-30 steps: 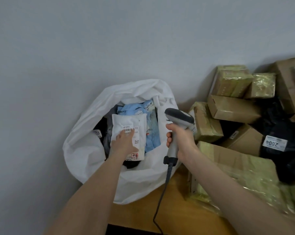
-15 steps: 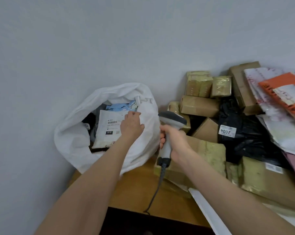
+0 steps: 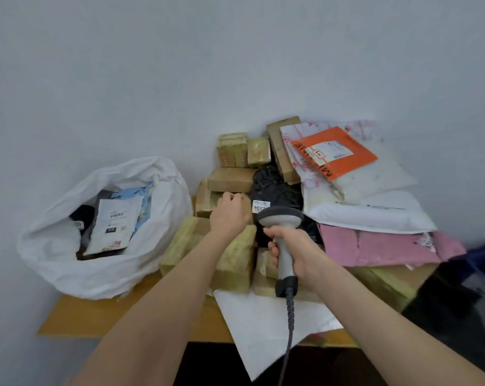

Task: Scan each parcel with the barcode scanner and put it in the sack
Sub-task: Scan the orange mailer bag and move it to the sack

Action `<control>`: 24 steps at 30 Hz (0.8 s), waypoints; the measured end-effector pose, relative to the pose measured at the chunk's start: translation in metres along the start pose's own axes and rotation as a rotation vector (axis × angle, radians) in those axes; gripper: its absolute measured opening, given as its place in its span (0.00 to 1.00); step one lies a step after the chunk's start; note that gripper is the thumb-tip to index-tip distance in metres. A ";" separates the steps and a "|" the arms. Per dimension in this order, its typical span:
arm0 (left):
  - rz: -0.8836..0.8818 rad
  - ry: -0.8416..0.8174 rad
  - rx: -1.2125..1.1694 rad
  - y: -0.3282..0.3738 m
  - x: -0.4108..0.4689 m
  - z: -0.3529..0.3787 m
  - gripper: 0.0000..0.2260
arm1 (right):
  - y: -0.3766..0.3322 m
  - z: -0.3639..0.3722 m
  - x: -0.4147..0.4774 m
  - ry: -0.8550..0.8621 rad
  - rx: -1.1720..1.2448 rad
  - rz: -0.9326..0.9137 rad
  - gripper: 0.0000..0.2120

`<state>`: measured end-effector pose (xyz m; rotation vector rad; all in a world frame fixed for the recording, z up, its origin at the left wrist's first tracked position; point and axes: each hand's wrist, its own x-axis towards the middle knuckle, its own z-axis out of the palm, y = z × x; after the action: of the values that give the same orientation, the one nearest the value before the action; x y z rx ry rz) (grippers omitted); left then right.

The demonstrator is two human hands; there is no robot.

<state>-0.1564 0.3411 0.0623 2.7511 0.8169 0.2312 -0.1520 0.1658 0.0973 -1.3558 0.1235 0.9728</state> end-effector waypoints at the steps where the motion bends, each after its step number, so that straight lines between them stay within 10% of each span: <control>1: 0.017 -0.016 -0.016 0.016 0.002 0.003 0.24 | -0.007 -0.014 -0.002 0.026 -0.006 -0.021 0.05; 12: 0.260 -0.053 -0.171 0.133 0.082 0.033 0.23 | -0.106 -0.096 0.033 0.377 0.119 -0.336 0.05; 19: -0.238 -0.163 -1.112 0.175 0.155 0.060 0.21 | -0.128 -0.115 0.063 0.443 0.189 -0.370 0.05; 24: -0.454 -0.268 -1.317 0.185 0.183 0.076 0.17 | -0.133 -0.138 0.073 0.464 0.240 -0.359 0.03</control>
<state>0.1074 0.2774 0.0584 1.3046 0.7651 0.1916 0.0401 0.0978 0.1176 -1.3026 0.3245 0.3207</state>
